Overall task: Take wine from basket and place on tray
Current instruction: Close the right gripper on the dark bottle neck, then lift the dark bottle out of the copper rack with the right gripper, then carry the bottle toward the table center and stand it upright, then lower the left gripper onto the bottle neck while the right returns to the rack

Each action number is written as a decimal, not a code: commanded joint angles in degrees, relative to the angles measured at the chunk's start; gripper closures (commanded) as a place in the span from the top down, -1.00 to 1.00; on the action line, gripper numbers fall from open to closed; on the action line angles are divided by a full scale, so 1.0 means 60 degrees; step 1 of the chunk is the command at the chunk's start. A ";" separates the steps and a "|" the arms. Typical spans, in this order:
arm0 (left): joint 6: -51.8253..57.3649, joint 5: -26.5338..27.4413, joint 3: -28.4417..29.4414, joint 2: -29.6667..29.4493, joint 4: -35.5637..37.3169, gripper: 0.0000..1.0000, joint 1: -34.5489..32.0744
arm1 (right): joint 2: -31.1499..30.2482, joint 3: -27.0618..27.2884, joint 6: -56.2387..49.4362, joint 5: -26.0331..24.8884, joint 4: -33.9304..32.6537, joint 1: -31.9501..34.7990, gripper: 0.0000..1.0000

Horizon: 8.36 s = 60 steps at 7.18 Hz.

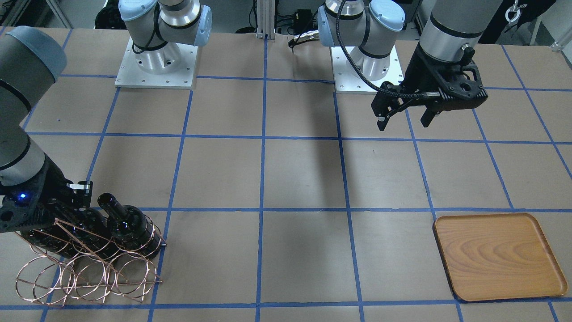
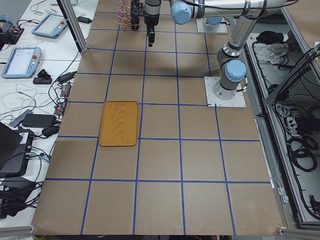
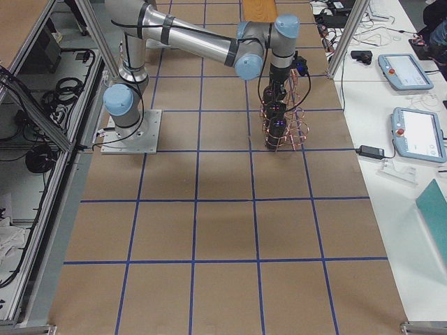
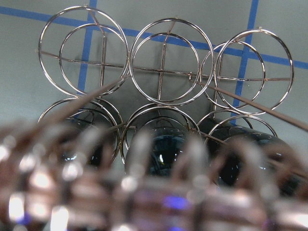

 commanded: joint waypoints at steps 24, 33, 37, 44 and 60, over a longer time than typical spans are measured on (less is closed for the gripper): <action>0.0503 0.0210 0.0087 0.0192 -0.0549 1.00 0.0058 | -0.1475 -0.0822 0.5412 0.1052 0.3568 0.4534 -1.00; 0.0779 -0.0201 0.0219 0.0545 -0.1782 1.00 0.0058 | -0.0053 -0.0102 0.8335 0.1213 0.1437 0.6577 -1.00; 0.0752 -0.0272 0.0262 0.0486 -0.1622 1.00 0.0073 | -0.0329 -0.0306 0.8321 0.1053 0.1247 0.6417 1.00; -0.0973 -0.0386 0.0424 -0.0141 -0.1006 1.00 -0.1619 | -0.1913 -0.0307 0.5684 0.0363 0.2228 0.3051 1.00; -0.3086 -0.0289 0.0600 -0.2474 0.0414 0.66 -0.3911 | -0.2994 -0.0044 0.3384 0.0363 0.3647 0.1670 1.00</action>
